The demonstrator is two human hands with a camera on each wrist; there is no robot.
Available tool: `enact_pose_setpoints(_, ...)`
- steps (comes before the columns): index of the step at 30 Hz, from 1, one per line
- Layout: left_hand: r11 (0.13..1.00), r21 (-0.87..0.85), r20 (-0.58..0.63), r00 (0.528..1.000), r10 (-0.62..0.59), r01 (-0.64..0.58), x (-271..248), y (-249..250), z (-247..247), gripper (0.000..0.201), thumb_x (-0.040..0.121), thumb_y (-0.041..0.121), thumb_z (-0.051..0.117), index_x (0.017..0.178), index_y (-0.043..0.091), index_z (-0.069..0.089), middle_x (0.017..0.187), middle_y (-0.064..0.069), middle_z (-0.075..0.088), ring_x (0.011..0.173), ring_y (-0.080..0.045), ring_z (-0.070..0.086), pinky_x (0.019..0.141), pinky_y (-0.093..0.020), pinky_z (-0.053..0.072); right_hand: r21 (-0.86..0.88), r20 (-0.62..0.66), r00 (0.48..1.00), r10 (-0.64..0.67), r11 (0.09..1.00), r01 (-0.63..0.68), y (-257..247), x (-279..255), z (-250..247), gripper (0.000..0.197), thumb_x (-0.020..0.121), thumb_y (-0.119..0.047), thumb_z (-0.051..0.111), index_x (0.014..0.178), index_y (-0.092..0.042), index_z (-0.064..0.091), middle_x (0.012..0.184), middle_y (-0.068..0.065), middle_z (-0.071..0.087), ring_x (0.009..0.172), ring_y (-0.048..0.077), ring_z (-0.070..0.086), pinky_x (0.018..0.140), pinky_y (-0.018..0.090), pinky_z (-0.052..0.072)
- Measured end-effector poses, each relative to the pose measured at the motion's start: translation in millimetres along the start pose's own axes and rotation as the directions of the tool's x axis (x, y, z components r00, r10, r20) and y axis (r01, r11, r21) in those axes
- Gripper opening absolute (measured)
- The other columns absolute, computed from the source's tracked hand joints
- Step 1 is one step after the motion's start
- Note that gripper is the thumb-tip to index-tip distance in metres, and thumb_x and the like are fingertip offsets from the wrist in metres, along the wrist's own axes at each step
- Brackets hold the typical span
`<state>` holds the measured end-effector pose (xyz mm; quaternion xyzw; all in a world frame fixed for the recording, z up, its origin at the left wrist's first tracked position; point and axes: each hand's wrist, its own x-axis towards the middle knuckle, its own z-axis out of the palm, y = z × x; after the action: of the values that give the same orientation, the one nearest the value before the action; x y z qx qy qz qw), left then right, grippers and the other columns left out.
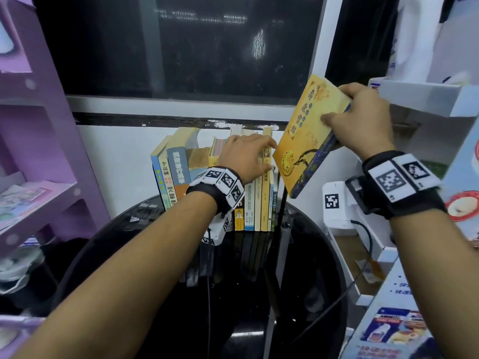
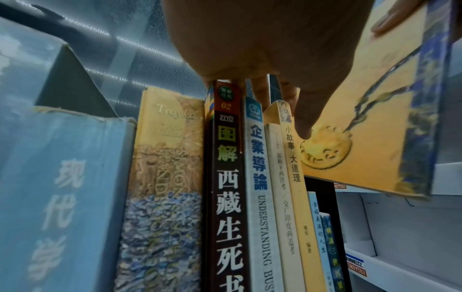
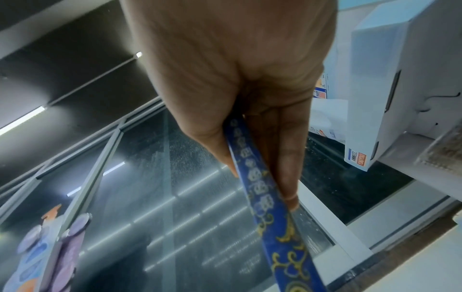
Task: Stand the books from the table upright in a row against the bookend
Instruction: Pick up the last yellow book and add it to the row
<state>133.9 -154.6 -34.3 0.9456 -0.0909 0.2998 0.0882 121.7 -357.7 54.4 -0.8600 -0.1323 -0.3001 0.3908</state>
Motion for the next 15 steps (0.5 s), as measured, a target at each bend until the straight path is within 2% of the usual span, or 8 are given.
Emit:
enact_pose_setpoints(2,1.000,0.002,0.001,1.000,0.008,-0.008,0,-1,0,0.045,0.082,0.046,0.065,0.124,0.038,0.052,0.133,0.014,0.056,0.124,-0.012,0.050,0.110,-0.040,0.027,-0.023,-0.017,1.000,-0.001,1.000,0.000,3,2,7,0.038,0.086,-0.015,0.064,0.123,-0.015,0.058,0.117,0.009,0.064,0.109,0.029,0.058,0.085,0.036,0.052)
enact_pose_setpoints(5,1.000,0.019,-0.014,1.000,0.012,-0.012,1,-2,0,0.050,0.082,0.046,0.066,0.129,0.037,0.051,0.136,0.014,0.054,0.126,-0.011,0.048,0.110,-0.039,0.027,-0.090,-0.022,0.999,0.039,0.995,-0.040,10,4,17,0.032,0.089,-0.013,0.058,0.121,-0.014,0.058,0.114,0.012,0.063,0.108,0.030,0.056,0.074,0.030,0.040)
enact_pose_setpoints(7,1.000,0.028,-0.029,1.000,0.007,-0.007,0,-3,-1,0.051,0.081,0.048,0.066,0.129,0.037,0.051,0.135,0.014,0.053,0.125,-0.012,0.048,0.109,-0.038,0.027,-0.122,-0.037,0.999,0.034,0.992,-0.039,14,4,23,0.032,0.087,-0.011,0.056,0.119,-0.013,0.057,0.110,0.014,0.065,0.100,0.033,0.059,0.073,0.033,0.046)
enact_pose_setpoints(10,0.997,0.074,-0.039,0.999,-0.017,0.019,-1,-1,0,0.057,0.075,0.056,0.068,0.125,0.035,0.051,0.131,0.012,0.054,0.121,-0.015,0.050,0.108,-0.040,0.028,-0.135,-0.045,0.998,0.034,0.990,-0.040,18,3,33,0.034,0.085,-0.010,0.055,0.119,-0.011,0.056,0.109,0.018,0.066,0.099,0.037,0.060,0.083,0.044,0.054)
enact_pose_setpoints(12,0.988,0.142,-0.028,0.998,-0.051,0.054,-2,8,5,0.070,0.066,0.066,0.069,0.124,0.031,0.047,0.128,0.008,0.053,0.119,-0.020,0.050,0.110,-0.047,0.028,-0.151,-0.038,0.998,0.045,0.987,-0.050,21,2,40,0.036,0.084,-0.011,0.054,0.120,-0.014,0.055,0.109,0.018,0.065,0.102,0.039,0.058,0.087,0.046,0.053)
enact_pose_setpoints(15,0.963,0.254,-0.070,0.995,-0.077,0.092,-8,18,20,0.089,0.057,0.078,0.062,0.127,0.025,0.042,0.127,0.003,0.049,0.123,-0.024,0.045,0.112,-0.055,0.020,-0.167,-0.019,0.999,0.038,0.985,-0.041,25,-1,52,0.033,0.085,-0.011,0.054,0.118,-0.015,0.055,0.107,0.019,0.065,0.097,0.040,0.060,0.085,0.047,0.054)
